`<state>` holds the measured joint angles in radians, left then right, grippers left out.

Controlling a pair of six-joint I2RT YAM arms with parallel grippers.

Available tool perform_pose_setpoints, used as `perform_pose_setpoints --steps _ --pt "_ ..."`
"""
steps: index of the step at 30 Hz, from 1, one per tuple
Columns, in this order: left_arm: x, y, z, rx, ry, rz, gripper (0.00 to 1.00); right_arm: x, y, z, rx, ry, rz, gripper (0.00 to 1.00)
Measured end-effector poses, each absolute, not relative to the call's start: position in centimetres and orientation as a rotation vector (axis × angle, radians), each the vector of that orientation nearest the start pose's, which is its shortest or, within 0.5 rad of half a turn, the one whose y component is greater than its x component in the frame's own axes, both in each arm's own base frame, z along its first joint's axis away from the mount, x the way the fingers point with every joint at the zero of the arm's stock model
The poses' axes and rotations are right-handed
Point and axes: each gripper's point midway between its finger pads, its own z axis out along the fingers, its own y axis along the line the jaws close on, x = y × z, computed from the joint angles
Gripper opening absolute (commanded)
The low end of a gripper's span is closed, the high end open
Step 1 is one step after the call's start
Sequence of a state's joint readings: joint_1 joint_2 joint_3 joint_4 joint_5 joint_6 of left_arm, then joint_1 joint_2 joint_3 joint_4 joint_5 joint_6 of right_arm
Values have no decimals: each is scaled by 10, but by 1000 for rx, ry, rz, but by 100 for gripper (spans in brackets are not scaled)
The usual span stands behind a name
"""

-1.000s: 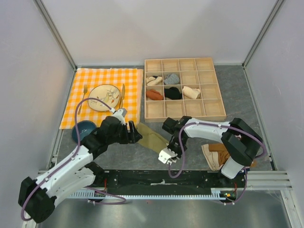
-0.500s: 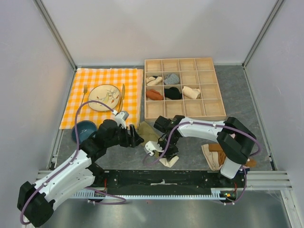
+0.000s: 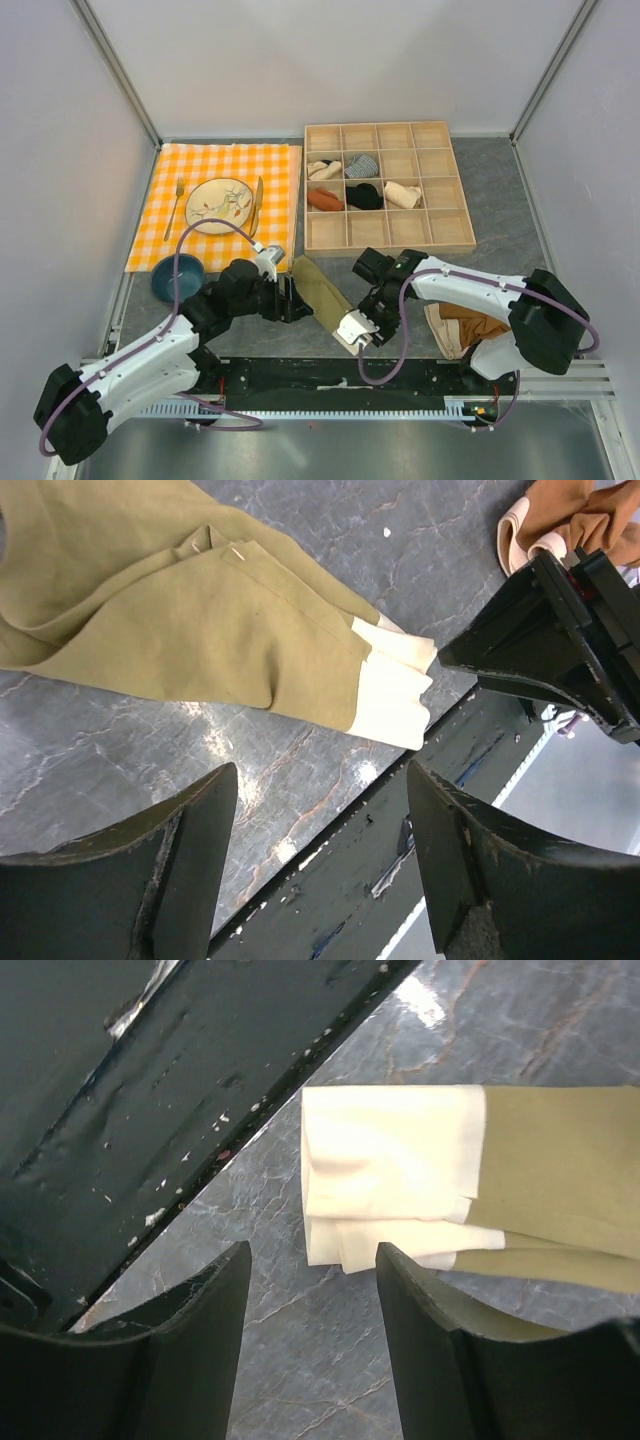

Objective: Roll the underwear
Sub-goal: Roll the underwear to the corner of the board.

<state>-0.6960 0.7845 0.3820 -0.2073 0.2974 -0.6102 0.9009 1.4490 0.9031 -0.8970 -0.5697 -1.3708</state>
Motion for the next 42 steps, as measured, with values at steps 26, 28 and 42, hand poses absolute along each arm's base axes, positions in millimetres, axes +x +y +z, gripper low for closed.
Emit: perform_pose_setpoints --steps 26,28,42 --pt "130 -223 77 222 2403 -1029 74 115 243 13 -2706 878 640 26" --pt "129 -224 80 232 2390 -1040 74 116 244 13 -2692 912 639 20" --pt "104 -241 103 440 2154 -1157 71 123 239 23 -2517 1431 980 11"
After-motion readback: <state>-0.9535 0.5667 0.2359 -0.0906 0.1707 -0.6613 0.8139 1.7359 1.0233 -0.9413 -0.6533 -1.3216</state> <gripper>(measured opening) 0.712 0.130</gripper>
